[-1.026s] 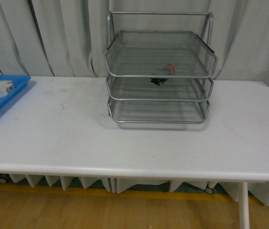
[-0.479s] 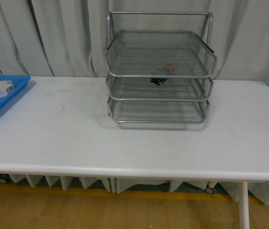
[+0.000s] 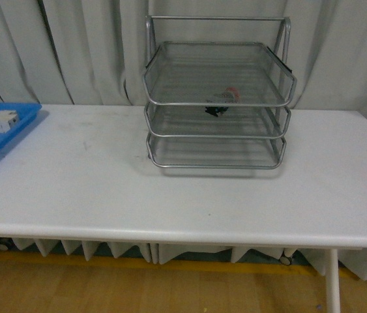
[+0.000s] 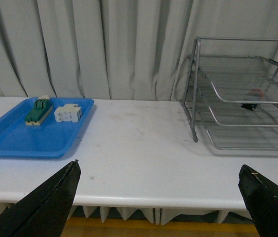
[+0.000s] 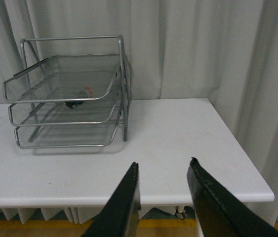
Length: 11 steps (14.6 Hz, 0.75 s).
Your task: Place button on rack with both arms
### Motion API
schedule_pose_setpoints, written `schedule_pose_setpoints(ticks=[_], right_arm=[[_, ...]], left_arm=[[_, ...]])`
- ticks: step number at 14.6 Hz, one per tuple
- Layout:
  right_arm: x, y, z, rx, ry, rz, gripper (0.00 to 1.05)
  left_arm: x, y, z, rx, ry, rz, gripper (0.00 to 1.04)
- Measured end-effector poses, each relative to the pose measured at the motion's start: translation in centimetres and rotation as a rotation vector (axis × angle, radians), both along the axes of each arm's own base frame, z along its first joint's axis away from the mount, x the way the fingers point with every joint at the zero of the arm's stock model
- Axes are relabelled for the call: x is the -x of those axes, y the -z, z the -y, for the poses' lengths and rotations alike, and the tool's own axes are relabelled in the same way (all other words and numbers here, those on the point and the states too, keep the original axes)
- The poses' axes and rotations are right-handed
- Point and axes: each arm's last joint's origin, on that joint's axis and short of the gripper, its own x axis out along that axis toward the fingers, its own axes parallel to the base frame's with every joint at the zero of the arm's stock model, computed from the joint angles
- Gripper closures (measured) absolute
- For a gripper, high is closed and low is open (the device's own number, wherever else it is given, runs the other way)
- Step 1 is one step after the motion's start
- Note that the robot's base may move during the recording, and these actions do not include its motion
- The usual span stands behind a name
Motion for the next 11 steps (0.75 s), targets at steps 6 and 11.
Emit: schedule_pose_setpoints(ticks=[6,11], right_arm=[[0.00,0.00,0.00,0.000,0.000,0.000,0.05],[0.00,0.00,0.00,0.000,0.000,0.000,0.06]], left_arm=[[0.00,0.00,0.00,0.000,0.000,0.000,0.07],[0.00,0.01,0.00,0.000,0.000,0.000,0.07]])
